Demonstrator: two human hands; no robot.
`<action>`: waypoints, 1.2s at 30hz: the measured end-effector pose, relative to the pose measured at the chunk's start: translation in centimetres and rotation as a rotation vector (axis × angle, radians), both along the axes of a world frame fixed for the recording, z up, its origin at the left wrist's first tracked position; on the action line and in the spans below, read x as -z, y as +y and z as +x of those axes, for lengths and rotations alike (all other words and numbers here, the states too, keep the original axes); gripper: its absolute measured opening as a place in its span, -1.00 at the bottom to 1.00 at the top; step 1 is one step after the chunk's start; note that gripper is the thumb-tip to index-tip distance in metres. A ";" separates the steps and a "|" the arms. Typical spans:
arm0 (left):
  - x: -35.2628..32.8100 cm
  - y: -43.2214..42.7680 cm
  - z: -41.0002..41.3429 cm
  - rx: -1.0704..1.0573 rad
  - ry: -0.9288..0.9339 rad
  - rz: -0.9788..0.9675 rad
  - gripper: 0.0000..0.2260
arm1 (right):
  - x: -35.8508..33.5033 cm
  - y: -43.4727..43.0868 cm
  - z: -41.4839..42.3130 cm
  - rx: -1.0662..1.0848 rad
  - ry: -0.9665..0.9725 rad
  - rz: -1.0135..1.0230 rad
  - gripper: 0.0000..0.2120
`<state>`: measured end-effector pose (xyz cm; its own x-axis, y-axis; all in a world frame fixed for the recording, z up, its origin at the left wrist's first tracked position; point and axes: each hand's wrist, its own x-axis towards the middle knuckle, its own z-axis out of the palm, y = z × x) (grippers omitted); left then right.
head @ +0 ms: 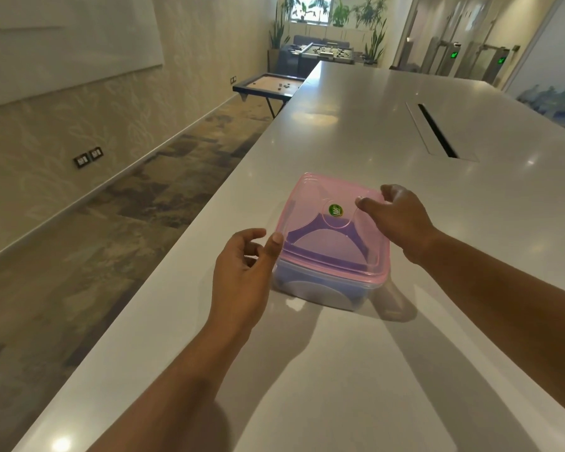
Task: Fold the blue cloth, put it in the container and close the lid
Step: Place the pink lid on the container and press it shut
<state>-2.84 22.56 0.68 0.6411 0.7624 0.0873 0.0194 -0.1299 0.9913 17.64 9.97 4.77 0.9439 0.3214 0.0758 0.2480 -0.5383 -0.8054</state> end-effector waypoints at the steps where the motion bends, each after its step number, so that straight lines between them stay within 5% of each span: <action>1: 0.0 0.0 0.1 0.019 0.003 -0.037 -0.50 | -0.3 0.1 -0.1 -0.010 -0.108 -0.101 -0.39; 5: -0.1 0.1 0.1 0.057 -0.009 -0.118 -0.72 | -1.6 1.3 -0.6 -0.207 -0.541 -0.391 -0.45; 10: -0.1 0.4 0.2 0.067 -0.030 -0.088 -0.72 | -2.2 5.0 -0.5 -0.450 -0.422 -0.533 -0.44; 16: 0.2 0.3 0.2 0.057 -0.078 -0.019 -0.84 | -1.6 8.1 -0.4 -0.419 -0.414 -0.738 -0.38; 25: 0.5 0.2 0.2 0.073 -0.113 0.038 -0.84 | -0.9 8.3 -0.3 -0.398 -0.432 -0.727 -0.39; 32: 1.3 0.3 0.0 0.075 -0.088 0.090 -0.75 | -2.0 5.3 1.5 -0.288 -0.355 -0.487 -0.44; 36: 1.0 -0.4 0.3 -0.062 -0.004 0.301 -0.76 | -1.0 3.3 2.9 -0.124 -0.083 -0.382 -0.50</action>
<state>-2.55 22.19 -0.36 0.5937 0.7395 0.3173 0.0327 -0.4162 0.9087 20.56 13.29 5.81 0.8919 0.4522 0.0034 0.3856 -0.7566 -0.5282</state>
